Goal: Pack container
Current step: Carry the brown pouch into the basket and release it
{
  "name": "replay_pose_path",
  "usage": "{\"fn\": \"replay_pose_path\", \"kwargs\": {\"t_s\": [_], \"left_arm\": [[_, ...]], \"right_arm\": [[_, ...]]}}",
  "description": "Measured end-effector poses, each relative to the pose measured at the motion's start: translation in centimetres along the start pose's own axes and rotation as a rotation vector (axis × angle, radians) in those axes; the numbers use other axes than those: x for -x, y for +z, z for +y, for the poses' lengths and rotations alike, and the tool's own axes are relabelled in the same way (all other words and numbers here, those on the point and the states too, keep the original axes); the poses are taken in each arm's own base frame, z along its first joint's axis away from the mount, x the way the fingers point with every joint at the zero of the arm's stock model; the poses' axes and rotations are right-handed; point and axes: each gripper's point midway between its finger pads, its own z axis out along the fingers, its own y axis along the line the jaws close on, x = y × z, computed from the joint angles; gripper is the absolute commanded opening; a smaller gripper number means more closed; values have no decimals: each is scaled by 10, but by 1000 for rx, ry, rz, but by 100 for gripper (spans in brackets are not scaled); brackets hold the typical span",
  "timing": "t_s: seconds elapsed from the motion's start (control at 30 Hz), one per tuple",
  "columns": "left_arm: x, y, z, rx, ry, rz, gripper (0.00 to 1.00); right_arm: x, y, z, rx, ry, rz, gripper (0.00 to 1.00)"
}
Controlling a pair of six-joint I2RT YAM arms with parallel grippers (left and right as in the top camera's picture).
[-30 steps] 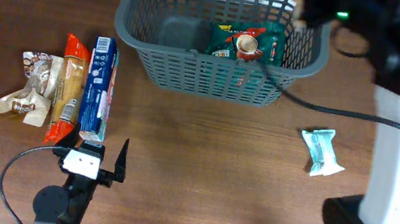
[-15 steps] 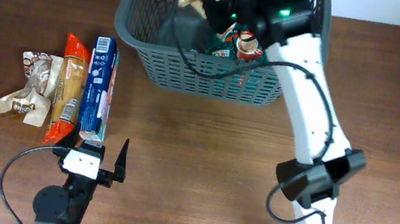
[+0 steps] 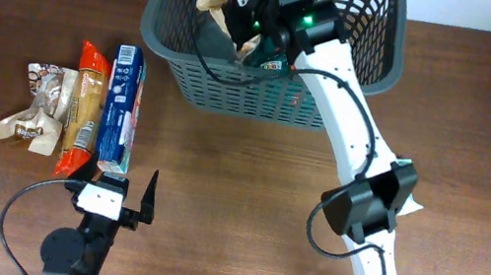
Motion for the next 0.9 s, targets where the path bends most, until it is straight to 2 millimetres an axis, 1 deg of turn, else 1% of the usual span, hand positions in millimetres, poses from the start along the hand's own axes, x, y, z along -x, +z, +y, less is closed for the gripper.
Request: {"fn": "replay_pose_path", "kwargs": {"t_s": [0.07, 0.13, 0.27, 0.47, 0.57, 0.73, 0.8, 0.9], "left_arm": [[0, 0, 0, 0, 0, 0, 99], [0, 0, 0, 0, 0, 0, 99], [0, 0, 0, 0, 0, 0, 99], [0, 0, 0, 0, 0, 0, 99], [0, 0, 0, 0, 0, 0, 99], [0, 0, 0, 0, 0, 0, 99], [0, 0, 0, 0, 0, 0, 99], [0, 0, 0, 0, 0, 0, 99]], "right_arm": [[-7, 8, -1, 1, 84, 16, 4], [-10, 11, -2, 1, 164, 22, 4], [-12, 11, -2, -1, 349, 31, 3], [-16, 11, -1, -9, 559, 50, 3], [-19, 11, -2, -16, 617, 57, 4], [-22, 13, -4, -37, 658, 61, 3], [-26, 16, -5, -49, 667, 70, 4], [-42, 26, -8, -71, 679, 107, 4]]}}
